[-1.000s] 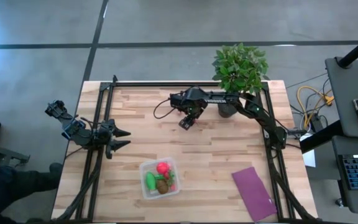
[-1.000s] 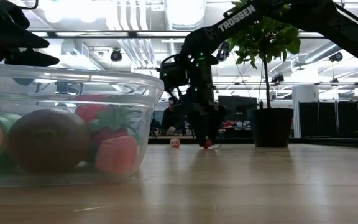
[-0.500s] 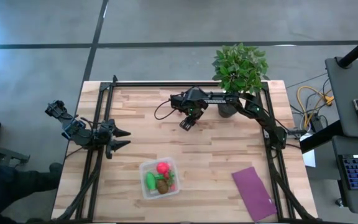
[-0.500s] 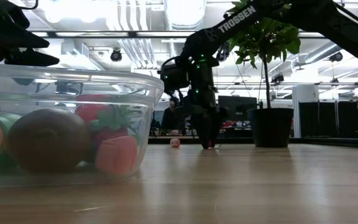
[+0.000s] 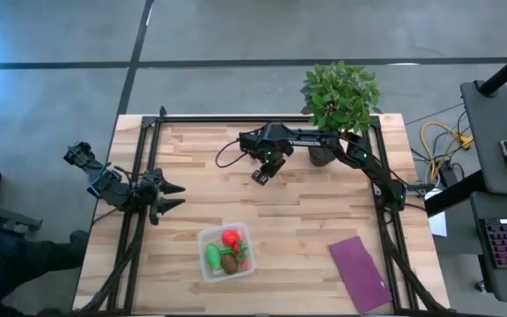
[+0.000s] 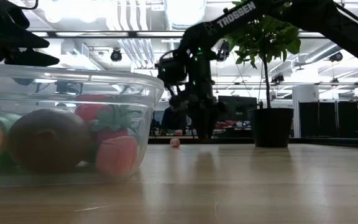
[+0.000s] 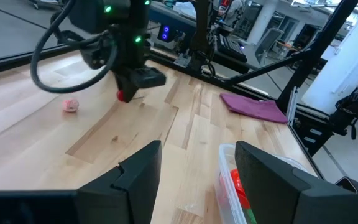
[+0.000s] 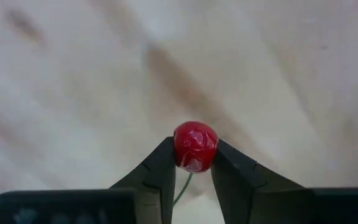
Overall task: Pick and placing Produce into tupperware
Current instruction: Put the cherry into the transparent bin
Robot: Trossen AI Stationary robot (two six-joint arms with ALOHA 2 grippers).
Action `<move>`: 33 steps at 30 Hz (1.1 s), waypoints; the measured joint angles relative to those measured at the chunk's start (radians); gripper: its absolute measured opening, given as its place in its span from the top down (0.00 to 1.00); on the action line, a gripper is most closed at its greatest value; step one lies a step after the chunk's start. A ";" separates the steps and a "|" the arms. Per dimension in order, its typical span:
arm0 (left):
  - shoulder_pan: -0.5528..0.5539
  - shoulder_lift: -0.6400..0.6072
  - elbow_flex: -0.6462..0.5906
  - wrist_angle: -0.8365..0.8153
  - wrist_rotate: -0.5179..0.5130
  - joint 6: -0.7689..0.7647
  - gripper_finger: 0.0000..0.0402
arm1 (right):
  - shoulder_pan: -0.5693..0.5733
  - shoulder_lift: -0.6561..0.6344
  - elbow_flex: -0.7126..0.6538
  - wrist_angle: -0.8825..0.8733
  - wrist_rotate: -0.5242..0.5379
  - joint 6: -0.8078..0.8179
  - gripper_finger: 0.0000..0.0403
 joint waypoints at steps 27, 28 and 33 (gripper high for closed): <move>0.000 -0.001 0.000 0.000 0.000 0.000 0.52 | 0.461 0.097 0.364 0.219 -0.336 0.267 0.78; 0.000 -0.001 0.000 0.000 0.000 0.000 0.52 | 0.464 0.113 0.364 0.234 -0.337 0.282 0.78; 0.000 -0.002 0.000 0.000 0.000 0.000 0.52 | 0.469 0.153 0.374 0.249 -0.332 0.291 0.70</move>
